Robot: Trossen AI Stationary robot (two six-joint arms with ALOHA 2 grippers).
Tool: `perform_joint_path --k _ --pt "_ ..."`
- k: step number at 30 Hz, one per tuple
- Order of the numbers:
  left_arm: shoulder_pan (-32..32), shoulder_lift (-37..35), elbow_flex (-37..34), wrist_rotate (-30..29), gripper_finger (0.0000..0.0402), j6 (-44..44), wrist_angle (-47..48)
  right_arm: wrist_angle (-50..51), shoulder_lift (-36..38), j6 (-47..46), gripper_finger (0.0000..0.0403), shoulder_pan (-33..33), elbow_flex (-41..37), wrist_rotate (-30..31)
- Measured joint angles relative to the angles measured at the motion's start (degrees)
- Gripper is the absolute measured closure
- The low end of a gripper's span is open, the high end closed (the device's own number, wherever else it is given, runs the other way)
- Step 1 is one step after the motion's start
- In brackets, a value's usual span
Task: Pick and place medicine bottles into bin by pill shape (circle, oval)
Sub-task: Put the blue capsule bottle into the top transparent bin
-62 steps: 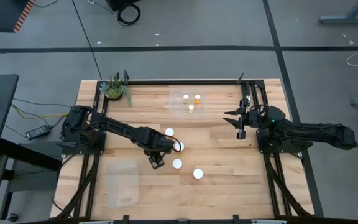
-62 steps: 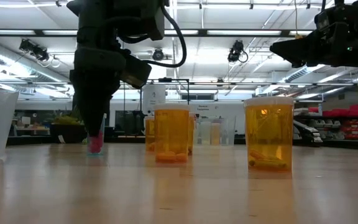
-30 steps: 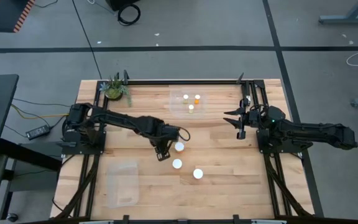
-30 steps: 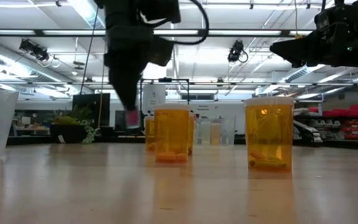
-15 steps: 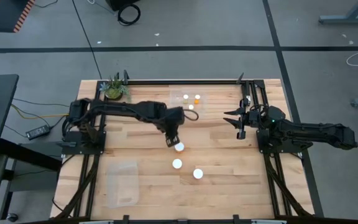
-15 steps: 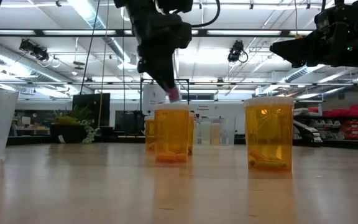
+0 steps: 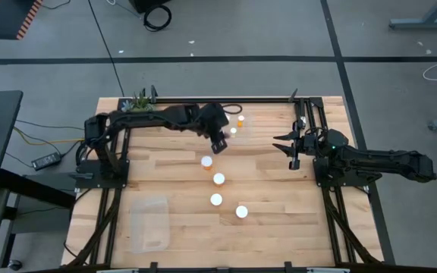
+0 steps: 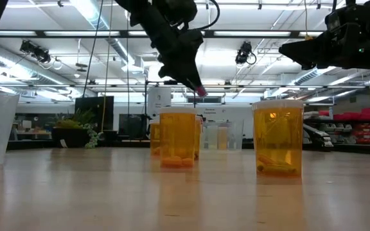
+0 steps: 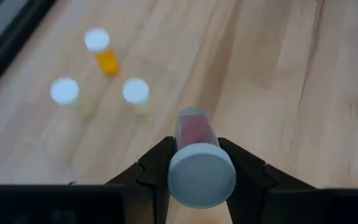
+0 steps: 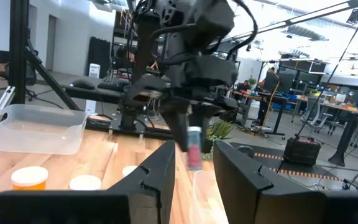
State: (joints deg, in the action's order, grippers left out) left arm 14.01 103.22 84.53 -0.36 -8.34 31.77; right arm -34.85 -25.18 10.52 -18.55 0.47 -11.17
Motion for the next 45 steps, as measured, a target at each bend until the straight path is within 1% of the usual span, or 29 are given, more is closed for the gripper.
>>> perform_joint_path --k 5,8,12,16,19,22,26,27,30,32,35,37,39,40,42,44,45 --pt "2.6 0.0 0.0 0.1 0.0283 1.5 -4.4 0.0 0.0 0.0 0.0287 0.0 0.0 0.0" --pt "3.7 0.5 0.0 0.0 0.0287 1.6 -9.2 0.0 0.0 0.0 0.0287 0.0 0.0 0.0" --pt "4.2 1.0 0.0 0.0 0.0280 2.2 -13.9 0.0 0.0 0.0 0.0287 0.0 0.0 0.0" --pt "4.9 1.3 -0.1 0.1 0.0275 3.2 -15.7 0.0 0.0 0.0 0.0287 0.0 0.0 0.0" --pt "5.8 1.7 0.3 0.1 0.0281 3.2 -16.2 0.0 0.0 0.0 0.0287 0.0 0.0 0.0" --pt "6.2 2.6 2.3 0.0 0.0287 3.5 -17.0 0.0 0.0 0.0 0.0287 0.0 0.0 0.0" --pt "6.2 3.8 5.0 0.0 0.0283 4.5 -15.9 0.0 0.0 0.0 0.0287 0.0 0.0 0.0" --pt "6.3 3.8 5.3 0.1 0.0280 4.6 -14.4 0.1 0.0 0.0 0.0287 0.0 0.0 0.0" --pt "6.5 4.5 6.2 0.2 0.0275 4.5 -13.7 0.1 0.0 0.0 0.0287 0.0 0.0 0.0" --pt "6.8 4.6 6.7 0.1 0.0277 4.3 -9.5 0.1 0.0 0.0 0.0287 0.0 0.0 0.0" --pt "6.7 5.5 7.1 0.0 0.0284 4.1 -7.0 0.1 0.0 0.0 0.0287 0.0 0.0 0.0" --pt "6.7 5.9 7.0 0.0 0.0287 3.8 -3.0 0.1 0.0 0.0 0.0287 0.0 0.0 0.0" --pt "6.7 6.9 7.1 0.1 0.0286 3.6 -1.8 0.1 0.0 0.0 0.0287 0.0 0.0 0.0" --pt "6.8 7.0 6.9 0.1 0.0283 3.4 0.5 0.1 0.0 0.0 0.0287 0.0 0.0 0.0" --pt "7.0 8.3 7.1 0.1 0.0277 3.0 0.5 0.1 0.0 0.0 0.0287 0.0 0.0 0.0" --pt "7.2 9.3 7.0 0.0 0.0275 2.7 3.5 0.2 0.0 0.0 0.0287 0.0 0.0 0.0" --pt "7.2 10.1 7.0 0.0 0.0275 2.6 3.0 0.4 0.0 0.0 0.0287 0.0 0.0 0.0"
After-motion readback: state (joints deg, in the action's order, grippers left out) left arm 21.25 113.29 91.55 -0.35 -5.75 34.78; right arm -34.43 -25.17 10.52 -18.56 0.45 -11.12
